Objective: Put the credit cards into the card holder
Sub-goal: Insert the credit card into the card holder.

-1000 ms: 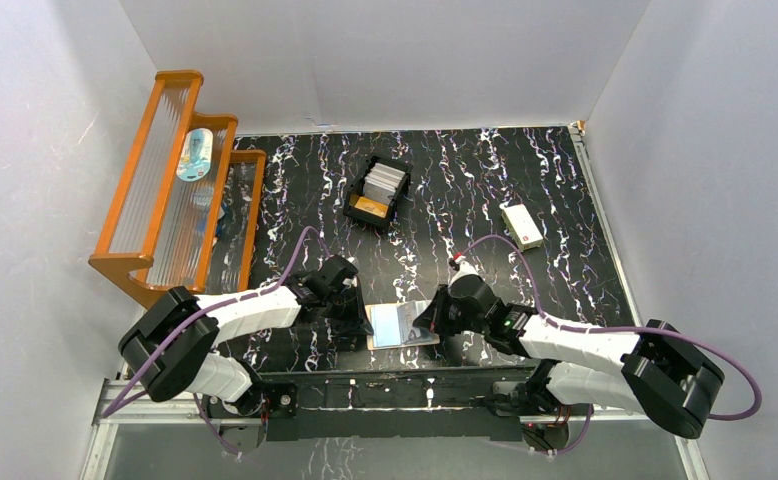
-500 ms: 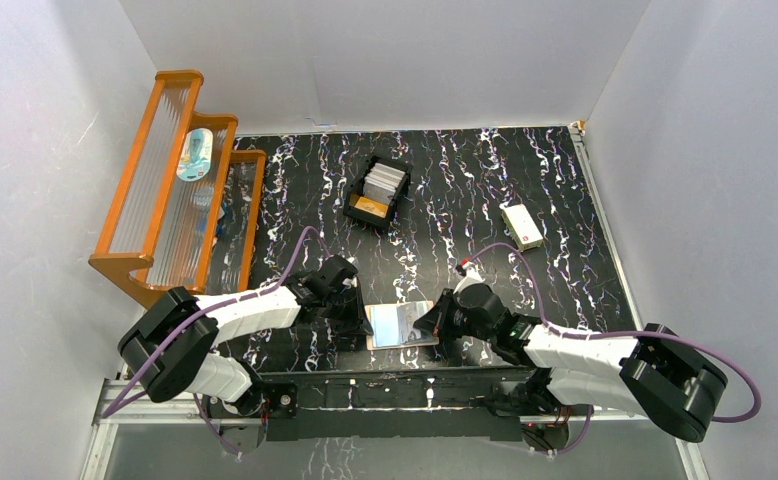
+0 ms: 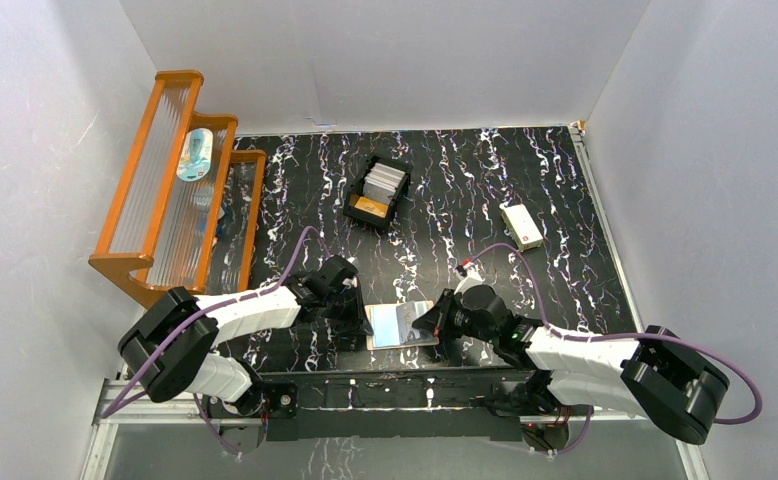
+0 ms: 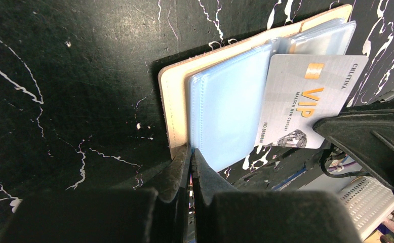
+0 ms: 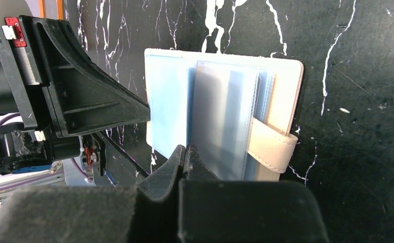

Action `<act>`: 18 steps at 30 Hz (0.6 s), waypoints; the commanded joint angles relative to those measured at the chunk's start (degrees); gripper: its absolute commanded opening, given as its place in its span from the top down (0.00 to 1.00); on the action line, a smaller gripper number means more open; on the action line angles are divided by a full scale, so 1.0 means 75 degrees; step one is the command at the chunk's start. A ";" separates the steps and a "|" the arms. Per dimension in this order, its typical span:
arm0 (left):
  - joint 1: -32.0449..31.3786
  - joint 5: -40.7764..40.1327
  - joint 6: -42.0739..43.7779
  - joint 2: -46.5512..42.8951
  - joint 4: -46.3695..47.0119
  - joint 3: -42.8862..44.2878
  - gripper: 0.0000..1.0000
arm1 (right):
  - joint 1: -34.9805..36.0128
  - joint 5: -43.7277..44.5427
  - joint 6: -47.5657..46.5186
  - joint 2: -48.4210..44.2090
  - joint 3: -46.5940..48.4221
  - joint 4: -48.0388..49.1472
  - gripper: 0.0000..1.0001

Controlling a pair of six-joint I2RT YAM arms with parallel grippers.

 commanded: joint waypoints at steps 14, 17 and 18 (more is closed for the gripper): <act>-0.0081 -0.0198 0.0166 -0.0072 -0.0497 -0.0066 1.00 | -0.0101 -0.0027 0.0564 0.0298 -0.0278 0.0829 1.00; -0.0091 -0.0209 0.0176 -0.0072 -0.0497 -0.0067 1.00 | -0.0159 -0.0209 0.0624 0.0442 -0.0337 0.1138 1.00; -0.0110 -0.0210 0.0185 -0.0060 -0.0497 -0.0060 1.00 | -0.0167 -0.0280 0.0615 0.0497 -0.0314 0.1184 1.00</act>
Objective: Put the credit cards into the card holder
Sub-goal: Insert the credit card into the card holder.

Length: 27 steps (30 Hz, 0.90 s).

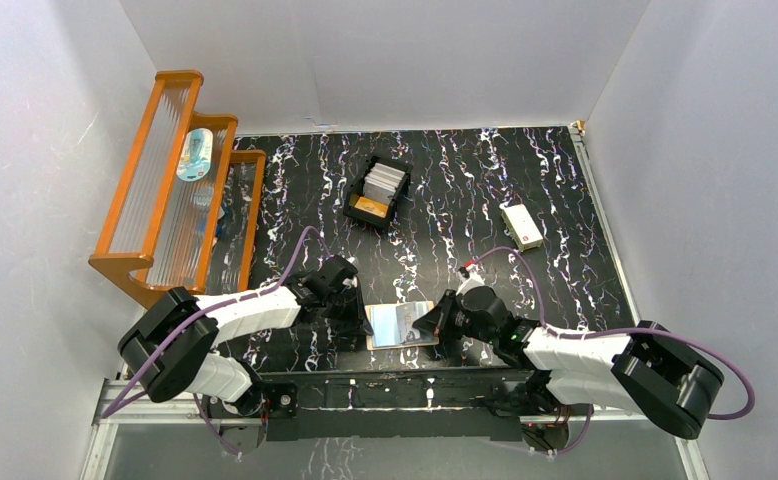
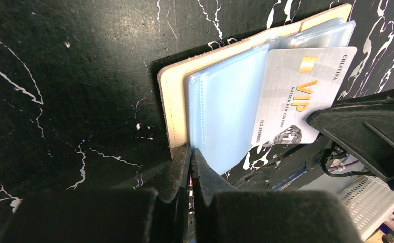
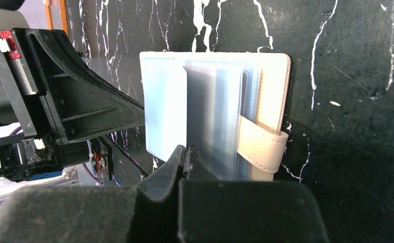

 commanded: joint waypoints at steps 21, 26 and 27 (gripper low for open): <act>-0.0139 -0.0277 0.0148 -0.0038 -0.0580 -0.0004 1.00 | -0.0199 -0.0439 0.0201 0.0869 -0.0182 0.1310 0.97; -0.0168 -0.0288 0.0127 -0.0030 -0.0579 -0.0042 1.00 | -0.0201 -0.0353 0.0093 0.0932 -0.0082 0.1351 0.99; -0.0171 -0.0299 0.0112 -0.0046 -0.0579 -0.0058 1.00 | -0.0197 -0.0385 0.0084 0.0966 -0.0053 0.1341 0.99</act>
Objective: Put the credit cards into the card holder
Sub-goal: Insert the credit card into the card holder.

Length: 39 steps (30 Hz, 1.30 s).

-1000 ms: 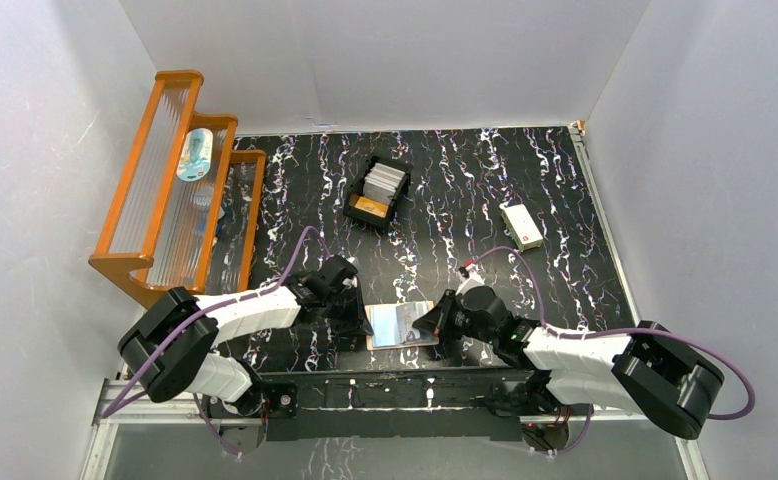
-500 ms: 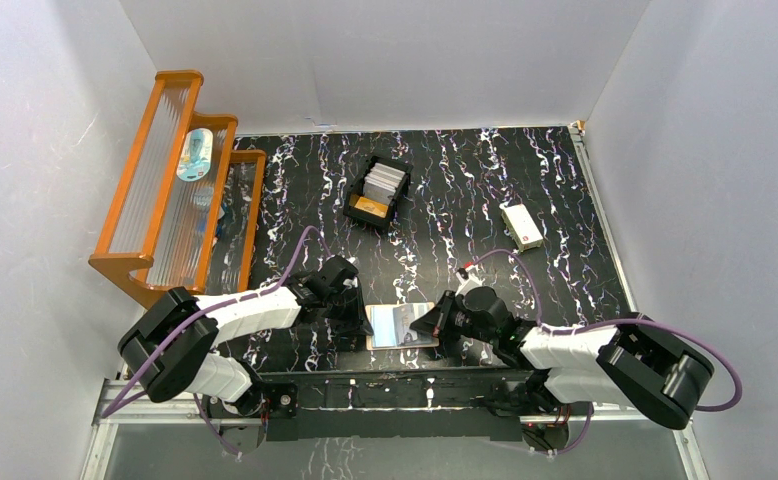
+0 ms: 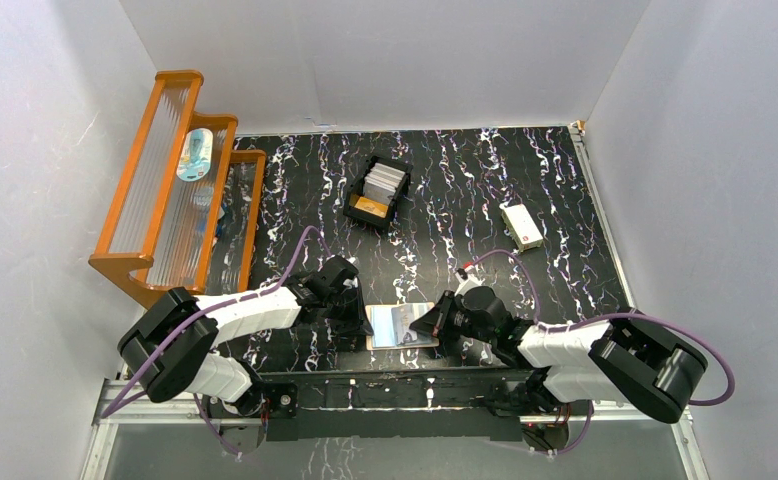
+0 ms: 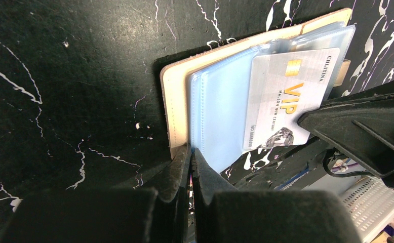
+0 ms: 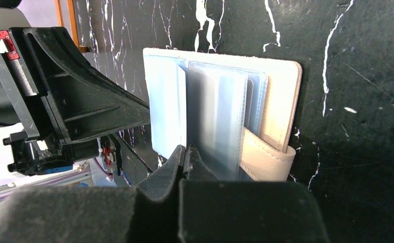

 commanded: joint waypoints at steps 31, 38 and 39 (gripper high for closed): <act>-0.0198 -0.0248 -0.0008 0.0051 -0.0571 0.0004 1.00 | -0.0003 0.0343 -0.1727 0.0331 0.2940 -0.4752 0.52; -0.0196 -0.0239 0.0003 0.0013 -0.0593 0.0009 1.00 | 0.0050 0.0177 -0.1742 0.0767 0.3029 -0.4391 0.53; -0.0196 -0.0244 0.0009 0.0016 -0.0600 0.0019 1.00 | 0.0058 0.0119 -0.1738 0.0823 0.3047 -0.4303 0.53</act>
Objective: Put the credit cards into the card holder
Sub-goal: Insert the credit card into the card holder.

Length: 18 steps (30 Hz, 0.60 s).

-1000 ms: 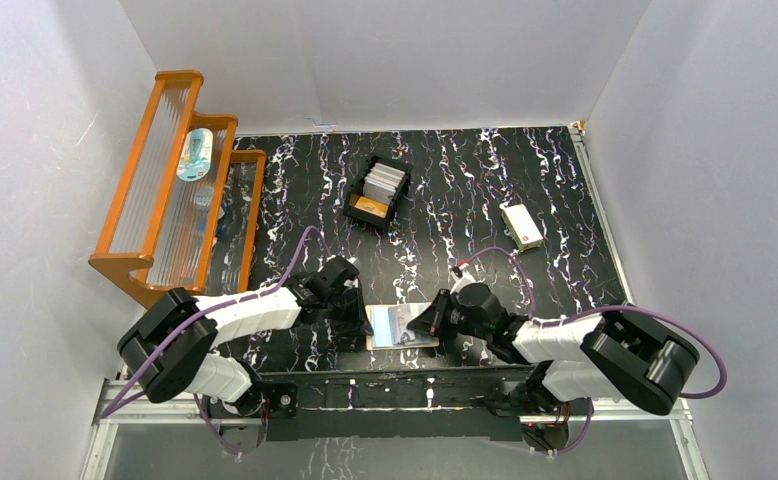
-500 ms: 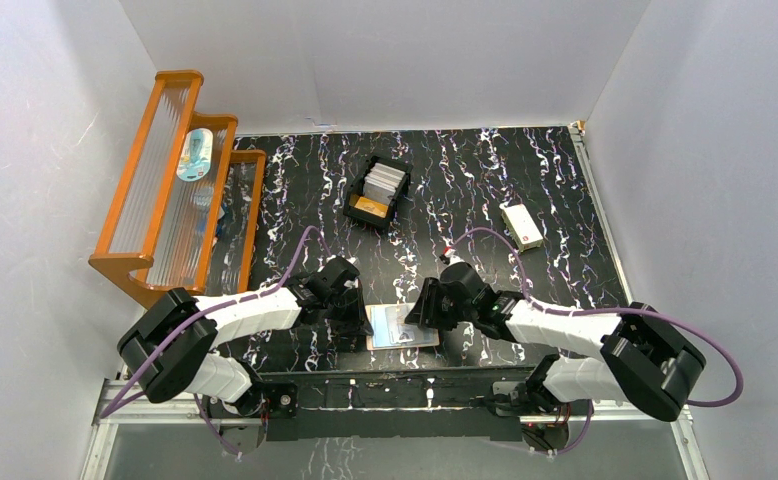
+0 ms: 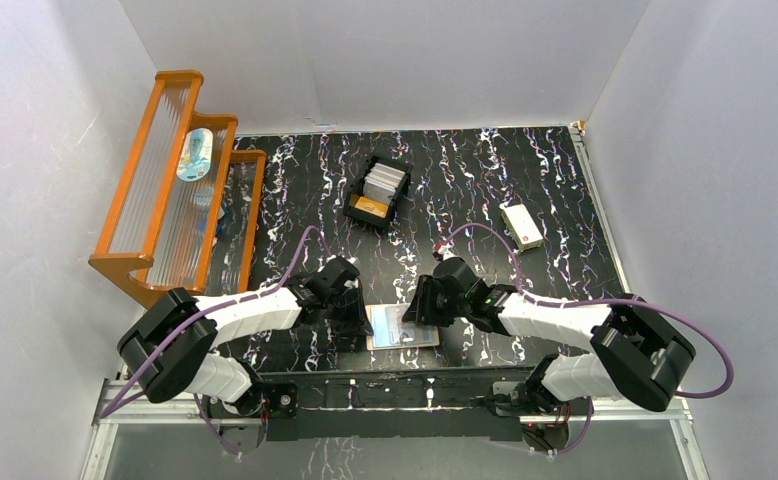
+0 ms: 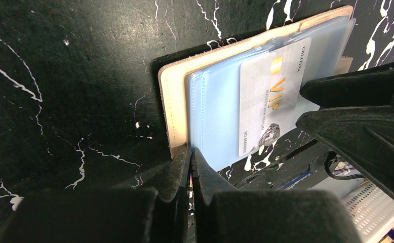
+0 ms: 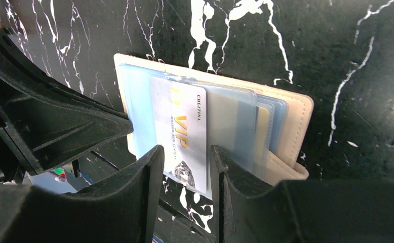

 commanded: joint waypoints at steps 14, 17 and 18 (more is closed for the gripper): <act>-0.0114 -0.0111 0.0018 0.0005 -0.0591 0.0028 1.00 | 0.0454 -0.0618 0.0032 0.0886 0.0345 0.1247 0.61; -0.0114 -0.0134 0.0028 -0.0044 -0.0629 0.0045 1.00 | 0.0493 -0.0685 0.0062 0.0941 0.0347 0.1347 0.62; -0.0114 -0.0137 0.0029 -0.0056 -0.0643 0.0053 1.00 | 0.0497 -0.0688 0.0056 0.0918 0.0363 0.1342 0.62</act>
